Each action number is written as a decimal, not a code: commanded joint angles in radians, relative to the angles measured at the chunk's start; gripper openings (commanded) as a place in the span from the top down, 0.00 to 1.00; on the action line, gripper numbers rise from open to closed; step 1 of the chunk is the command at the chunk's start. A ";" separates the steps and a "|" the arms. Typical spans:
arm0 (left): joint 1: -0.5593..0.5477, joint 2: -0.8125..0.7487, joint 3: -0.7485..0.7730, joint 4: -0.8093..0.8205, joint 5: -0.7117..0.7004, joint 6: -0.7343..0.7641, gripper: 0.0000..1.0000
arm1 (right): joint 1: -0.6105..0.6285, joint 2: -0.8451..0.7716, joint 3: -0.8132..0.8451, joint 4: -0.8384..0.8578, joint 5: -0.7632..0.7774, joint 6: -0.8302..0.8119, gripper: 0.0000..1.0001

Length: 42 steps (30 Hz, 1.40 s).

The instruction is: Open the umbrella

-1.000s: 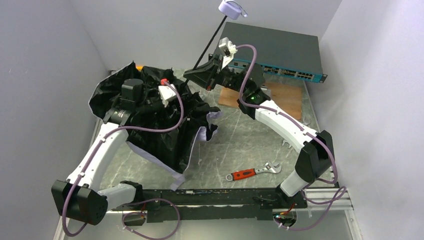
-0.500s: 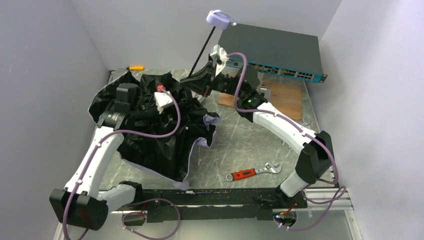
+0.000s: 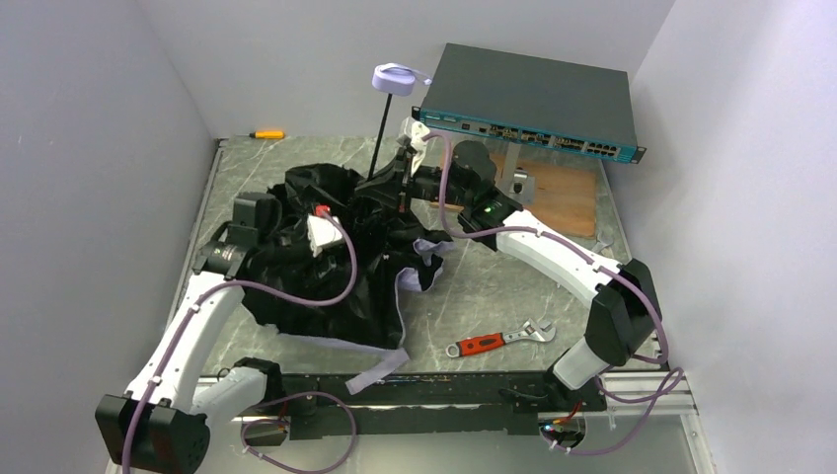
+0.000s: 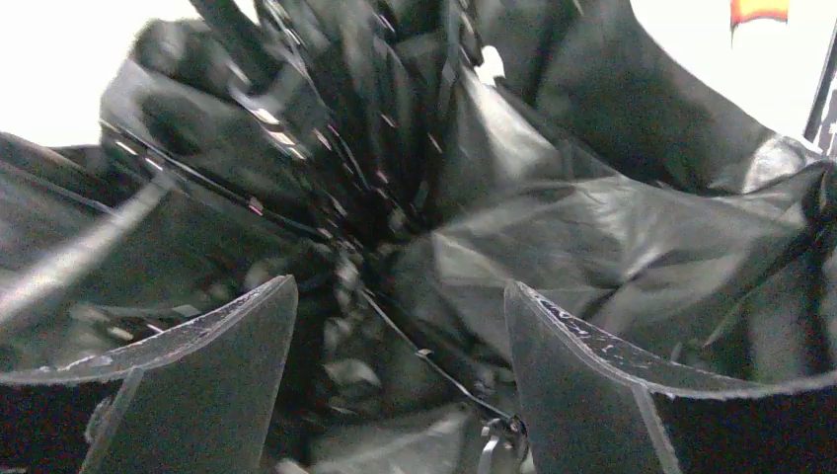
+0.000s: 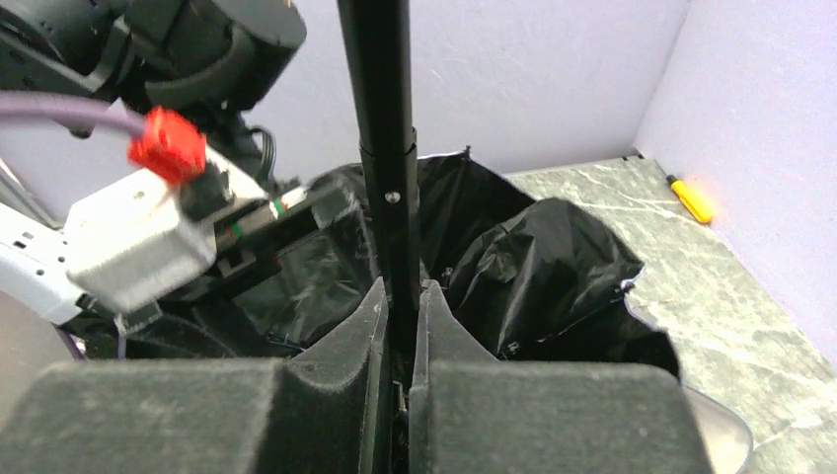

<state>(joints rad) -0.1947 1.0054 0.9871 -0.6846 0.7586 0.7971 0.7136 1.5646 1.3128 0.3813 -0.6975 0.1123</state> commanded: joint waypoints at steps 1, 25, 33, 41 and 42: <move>0.016 -0.043 -0.124 -0.075 -0.132 0.131 0.19 | 0.000 -0.071 0.059 0.083 0.032 -0.027 1.00; 0.234 -0.088 0.088 0.091 0.251 -0.288 0.06 | 0.021 -0.128 0.028 -0.041 0.090 -0.164 1.00; 0.100 0.060 0.215 0.237 0.088 -0.610 0.36 | 0.036 -0.125 0.032 0.000 0.085 -0.144 1.00; 0.065 0.206 0.210 0.385 0.153 -0.901 0.61 | 0.037 -0.145 0.050 0.031 0.021 -0.115 1.00; 0.059 0.224 0.202 0.404 0.164 -0.935 0.62 | 0.038 -0.145 0.052 0.035 0.014 -0.114 1.00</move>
<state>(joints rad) -0.1173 1.2015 1.1877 -0.4023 0.8677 0.0593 0.7471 1.4681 1.3170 0.2699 -0.6365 -0.0200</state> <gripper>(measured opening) 0.402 0.070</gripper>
